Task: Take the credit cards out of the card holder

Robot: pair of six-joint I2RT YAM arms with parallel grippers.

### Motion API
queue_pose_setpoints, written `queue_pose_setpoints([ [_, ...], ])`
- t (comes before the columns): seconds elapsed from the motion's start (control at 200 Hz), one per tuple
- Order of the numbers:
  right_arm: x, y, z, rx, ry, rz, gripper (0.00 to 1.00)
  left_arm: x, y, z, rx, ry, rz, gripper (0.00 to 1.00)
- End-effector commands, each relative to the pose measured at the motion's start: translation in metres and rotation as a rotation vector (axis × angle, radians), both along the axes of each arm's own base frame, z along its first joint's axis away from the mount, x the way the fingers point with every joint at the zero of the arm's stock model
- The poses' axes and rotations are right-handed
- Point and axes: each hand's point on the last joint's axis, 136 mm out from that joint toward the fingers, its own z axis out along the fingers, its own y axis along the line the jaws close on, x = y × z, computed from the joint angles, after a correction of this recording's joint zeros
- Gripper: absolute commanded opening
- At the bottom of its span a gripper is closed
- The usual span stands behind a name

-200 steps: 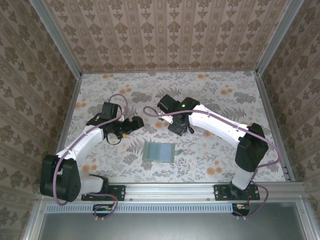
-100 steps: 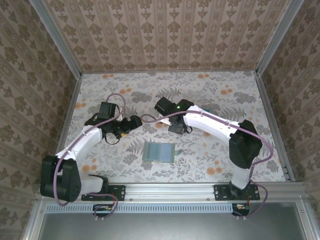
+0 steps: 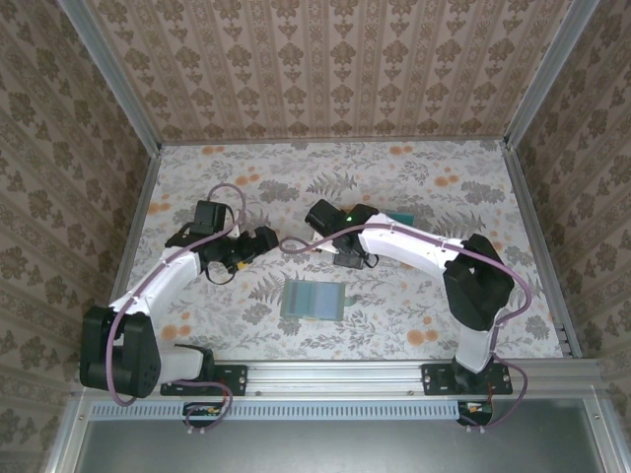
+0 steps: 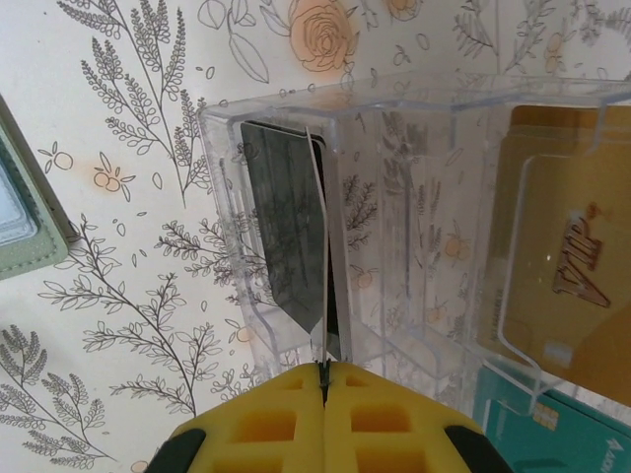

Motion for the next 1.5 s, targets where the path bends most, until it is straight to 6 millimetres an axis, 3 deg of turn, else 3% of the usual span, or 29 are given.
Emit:
queue_pose_setpoints([
  [0.0,-0.003,-0.001,-0.016,-0.041,0.022,0.019,0.0,0.0,0.0,0.003,-0.004,-0.005,-0.019,0.96],
  [0.625,0.007,-0.002,-0.035,-0.077,0.012,-0.01,0.0,0.0,0.0,0.002,-0.009,0.002,-0.017,0.96],
  [0.71,0.007,-0.002,-0.033,-0.076,0.005,-0.017,0.14,0.0,0.0,0.001,-0.009,0.002,-0.016,0.96],
  [0.775,0.008,-0.002,-0.033,-0.076,0.002,-0.021,0.17,0.0,0.0,0.001,-0.011,0.003,-0.015,0.96],
  [1.135,0.024,-0.012,-0.02,-0.104,-0.086,-0.062,0.19,-0.001,0.0,0.0,-0.013,0.006,-0.015,0.96],
  [1.495,0.027,-0.016,-0.018,-0.103,-0.111,-0.097,0.23,-0.002,-0.001,-0.001,-0.022,0.01,-0.016,0.96],
])
